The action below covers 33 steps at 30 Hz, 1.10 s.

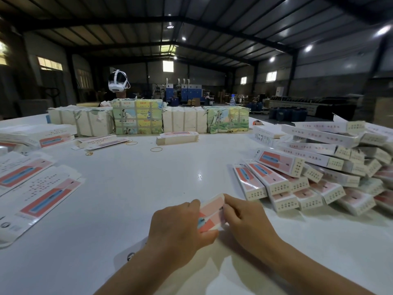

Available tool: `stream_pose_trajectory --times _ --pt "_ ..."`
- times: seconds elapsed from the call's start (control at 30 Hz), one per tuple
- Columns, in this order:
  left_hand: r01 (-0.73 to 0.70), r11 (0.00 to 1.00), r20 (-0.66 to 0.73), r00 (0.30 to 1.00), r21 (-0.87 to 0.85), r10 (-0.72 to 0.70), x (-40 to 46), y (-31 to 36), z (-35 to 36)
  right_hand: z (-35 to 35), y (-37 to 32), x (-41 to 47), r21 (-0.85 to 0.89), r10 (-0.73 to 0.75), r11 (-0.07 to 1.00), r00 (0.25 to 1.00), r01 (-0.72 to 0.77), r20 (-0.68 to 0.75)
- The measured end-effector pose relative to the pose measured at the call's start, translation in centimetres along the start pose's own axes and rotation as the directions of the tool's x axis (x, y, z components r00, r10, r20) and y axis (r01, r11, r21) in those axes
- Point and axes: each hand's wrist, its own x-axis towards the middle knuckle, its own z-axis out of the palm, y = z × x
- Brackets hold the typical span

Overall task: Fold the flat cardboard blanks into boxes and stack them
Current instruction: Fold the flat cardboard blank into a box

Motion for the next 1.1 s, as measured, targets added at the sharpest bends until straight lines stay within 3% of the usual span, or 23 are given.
stream_pose_trajectory --times 0.2,0.4,0.53,0.63,0.7,0.73,0.8,0.87,0.97,1.1 --pt "0.016 0.999 -0.061 0.998 0.041 -0.013 0.2 -0.1 0.0 0.6 -0.2 -0.2 0.079 -0.006 0.997 0.999 0.002 0.054" --pt "-0.019 1.000 -0.006 1.000 0.001 0.019 0.8 -1.8 0.2 0.0 0.0 0.4 0.091 -0.044 0.996 0.957 0.018 0.285" --pt "-0.103 0.992 0.036 0.994 -0.070 0.106 0.9 -2.7 0.0 -1.2 1.1 1.0 -0.068 -0.256 0.954 0.908 0.293 0.333" --pt "-0.120 0.973 0.123 0.982 -0.199 0.146 0.7 -3.4 -0.1 -1.8 1.7 0.9 -0.257 -0.378 0.837 0.850 0.483 0.367" --pt "-0.140 0.965 0.065 0.985 -0.221 0.158 0.6 -3.4 -0.1 -1.6 1.8 0.9 -0.374 -0.442 0.748 0.831 0.549 0.338" --pt "-0.190 0.963 -0.037 0.982 -0.190 0.186 0.6 -3.2 -0.1 -1.6 1.8 1.1 -0.434 -0.446 0.712 0.833 0.552 0.326" --pt "-0.270 0.962 -0.262 0.932 -0.044 0.250 0.8 -2.9 -0.1 -2.6 2.0 2.0 -0.543 -0.401 0.692 0.879 0.475 0.258" --pt "-0.260 0.966 -0.387 0.893 -0.020 0.232 0.9 -2.9 -0.2 -5.0 2.3 3.9 -0.583 -0.325 0.748 0.941 0.317 0.095" --pt "-0.177 0.979 -0.285 0.948 -0.097 0.143 0.8 -3.1 0.6 -9.7 2.7 7.2 -0.477 -0.217 0.873 0.957 0.103 -0.190" --pt "-0.085 0.972 -0.087 0.994 -0.219 0.068 0.9 -3.1 2.8 -14.4 4.0 9.8 -0.365 -0.100 0.927 0.886 -0.081 -0.452"
